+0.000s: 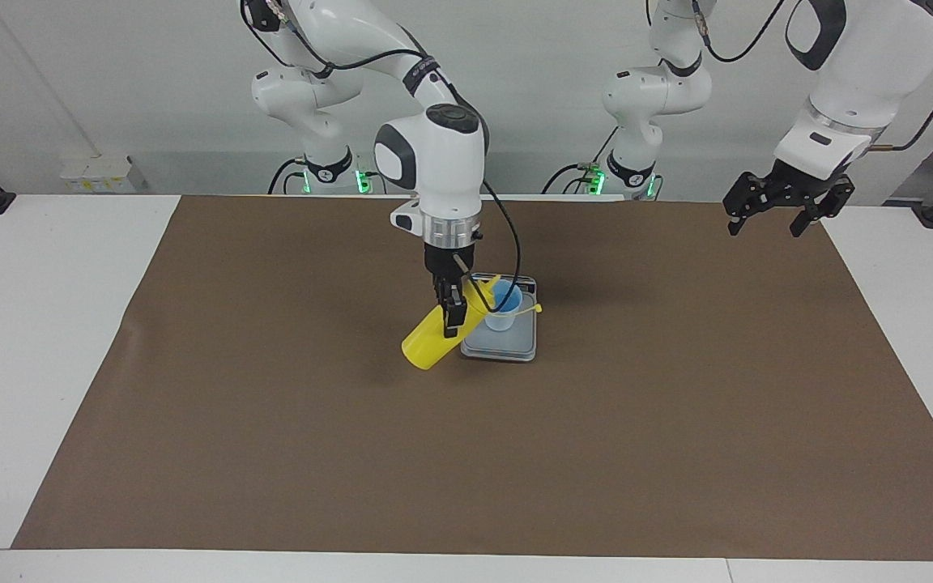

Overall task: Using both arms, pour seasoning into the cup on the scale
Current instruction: 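Turn the bottle upright and carry it back with the right gripper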

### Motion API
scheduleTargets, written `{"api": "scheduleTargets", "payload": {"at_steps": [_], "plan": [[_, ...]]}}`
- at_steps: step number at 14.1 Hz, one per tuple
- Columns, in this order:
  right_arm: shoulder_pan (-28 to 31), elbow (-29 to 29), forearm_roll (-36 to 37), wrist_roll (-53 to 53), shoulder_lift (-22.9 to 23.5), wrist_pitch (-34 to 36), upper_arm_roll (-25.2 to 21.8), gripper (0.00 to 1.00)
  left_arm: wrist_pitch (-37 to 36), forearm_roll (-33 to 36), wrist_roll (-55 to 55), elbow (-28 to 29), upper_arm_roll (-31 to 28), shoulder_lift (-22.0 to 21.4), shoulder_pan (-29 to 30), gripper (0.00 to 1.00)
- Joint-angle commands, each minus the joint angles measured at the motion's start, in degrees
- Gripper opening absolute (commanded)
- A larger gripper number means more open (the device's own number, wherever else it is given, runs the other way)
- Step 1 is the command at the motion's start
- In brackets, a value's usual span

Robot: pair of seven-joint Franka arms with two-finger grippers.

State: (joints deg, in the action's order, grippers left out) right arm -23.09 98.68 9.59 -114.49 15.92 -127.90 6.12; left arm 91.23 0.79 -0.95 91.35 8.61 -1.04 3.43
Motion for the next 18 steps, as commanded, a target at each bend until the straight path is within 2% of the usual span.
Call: {"api": "scheduleTargets", "payload": {"at_steps": [1, 7, 12, 18], "plan": [[3.8, 0.8, -9.0, 3.6, -1.2, 1.1, 0.6, 0.00, 1.0, -0.8, 0.1, 2.0, -1.1, -1.5, -0.9, 1.00], [13.3, 4.4, -26.5, 23.8, -2.8, 10.3, 0.6, 0.00, 0.7, -0.8, 0.1, 2.0, -1.1, -1.5, -0.9, 1.00], [24.6, 13.3, -41.7, 46.6, -6.6, 15.2, 0.6, 0.00, 0.6, -0.8, 0.0, 2.0, -1.1, -1.6, -0.9, 1.00], [36.3, 18.1, -47.5, 61.8, -7.1, 23.4, 0.5, 0.00, 0.4, -0.8, -0.3, 2.0, -1.1, -1.6, -0.9, 1.00]]}}
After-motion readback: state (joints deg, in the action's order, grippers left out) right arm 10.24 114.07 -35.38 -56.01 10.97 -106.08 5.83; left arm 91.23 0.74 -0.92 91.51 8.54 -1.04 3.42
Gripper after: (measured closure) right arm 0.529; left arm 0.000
